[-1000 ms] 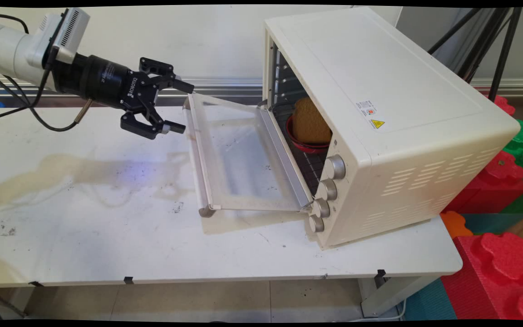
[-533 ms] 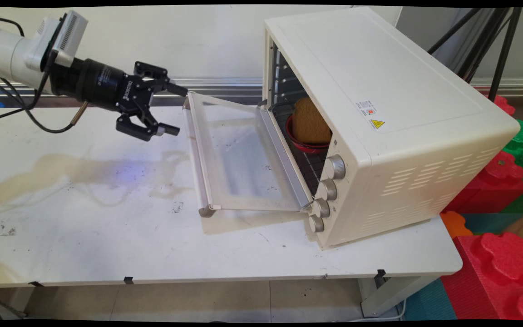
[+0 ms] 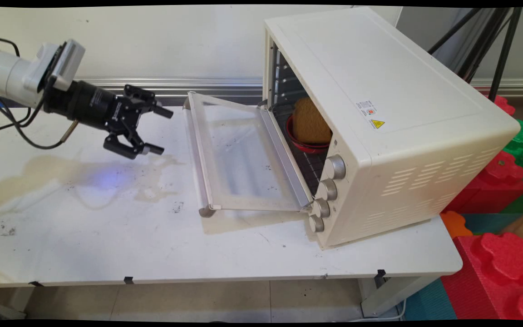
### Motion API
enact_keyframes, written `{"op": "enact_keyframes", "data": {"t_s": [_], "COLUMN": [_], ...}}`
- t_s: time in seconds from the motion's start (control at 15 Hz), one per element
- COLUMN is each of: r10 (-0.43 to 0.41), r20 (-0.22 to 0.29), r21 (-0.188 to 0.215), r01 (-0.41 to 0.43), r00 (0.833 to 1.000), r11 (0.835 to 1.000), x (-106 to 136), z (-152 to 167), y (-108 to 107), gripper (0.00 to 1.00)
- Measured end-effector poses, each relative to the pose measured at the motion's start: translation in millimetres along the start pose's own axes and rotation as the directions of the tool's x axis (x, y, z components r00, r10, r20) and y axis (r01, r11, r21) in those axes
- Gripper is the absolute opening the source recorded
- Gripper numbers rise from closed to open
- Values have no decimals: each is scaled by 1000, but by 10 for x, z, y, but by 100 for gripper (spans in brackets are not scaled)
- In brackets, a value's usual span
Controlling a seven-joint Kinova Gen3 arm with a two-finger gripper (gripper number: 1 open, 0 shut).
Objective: Close the oven
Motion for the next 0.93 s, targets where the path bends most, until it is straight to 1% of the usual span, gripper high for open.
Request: {"op": "enact_keyframes", "data": {"t_s": [0.2,0.53,0.73,0.93], "r10": [-20,-59,-79,-90], "r20": [32,83,104,117], "r21": [-19,-35,-40,-45], "r01": [21,62,83,96], "r00": [999,995,991,989], "r11": [1000,997,996,994], "x": [-200,-522,-678,-781], "z": [32,138,216,285], "y": [36,72,91,113], "gripper": [100,100,100,100]}}
